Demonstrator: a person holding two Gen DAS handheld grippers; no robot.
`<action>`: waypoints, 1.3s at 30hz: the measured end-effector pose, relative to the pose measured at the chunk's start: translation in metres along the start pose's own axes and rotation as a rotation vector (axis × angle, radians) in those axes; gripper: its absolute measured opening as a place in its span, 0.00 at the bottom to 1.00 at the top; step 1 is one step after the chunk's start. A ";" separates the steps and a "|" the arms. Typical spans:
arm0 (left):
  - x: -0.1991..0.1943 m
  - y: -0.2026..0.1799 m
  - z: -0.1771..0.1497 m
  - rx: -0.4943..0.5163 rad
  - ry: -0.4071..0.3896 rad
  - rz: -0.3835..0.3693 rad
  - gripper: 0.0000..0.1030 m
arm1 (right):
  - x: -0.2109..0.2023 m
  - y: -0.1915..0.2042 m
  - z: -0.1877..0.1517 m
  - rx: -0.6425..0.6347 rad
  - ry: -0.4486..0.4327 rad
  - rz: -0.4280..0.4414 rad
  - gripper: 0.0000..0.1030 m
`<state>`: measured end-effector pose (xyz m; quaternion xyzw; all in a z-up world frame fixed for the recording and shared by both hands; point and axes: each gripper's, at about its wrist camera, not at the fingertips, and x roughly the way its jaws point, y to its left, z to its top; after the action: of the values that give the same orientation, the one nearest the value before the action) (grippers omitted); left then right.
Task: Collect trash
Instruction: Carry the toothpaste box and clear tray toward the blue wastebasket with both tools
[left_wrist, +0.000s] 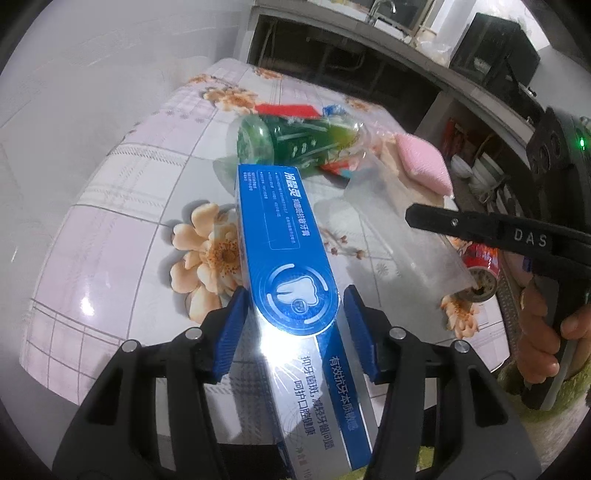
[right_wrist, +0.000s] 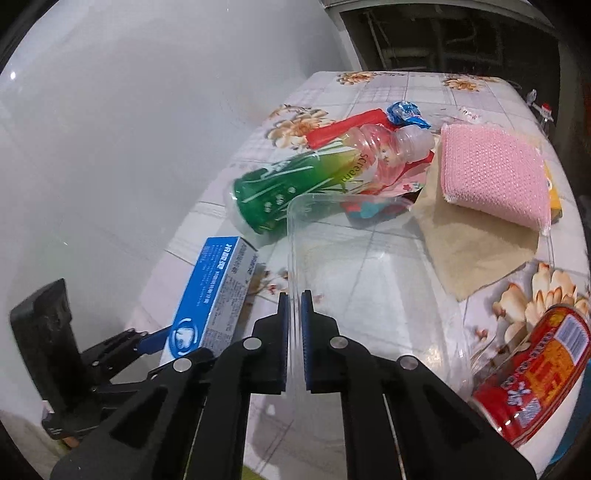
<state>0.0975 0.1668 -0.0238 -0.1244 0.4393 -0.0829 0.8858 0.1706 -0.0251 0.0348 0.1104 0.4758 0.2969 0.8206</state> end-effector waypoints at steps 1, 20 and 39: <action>-0.003 0.000 0.000 -0.003 -0.010 -0.004 0.49 | -0.005 0.001 -0.001 0.002 -0.012 0.013 0.05; -0.063 -0.041 0.029 0.071 -0.214 -0.109 0.49 | -0.112 0.010 -0.013 0.020 -0.269 0.099 0.03; -0.007 -0.299 0.046 0.476 -0.033 -0.495 0.49 | -0.289 -0.146 -0.137 0.411 -0.632 -0.220 0.03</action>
<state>0.1185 -0.1099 0.0958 -0.0186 0.3497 -0.3934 0.8501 0.0030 -0.3266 0.1020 0.3070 0.2580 0.0569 0.9143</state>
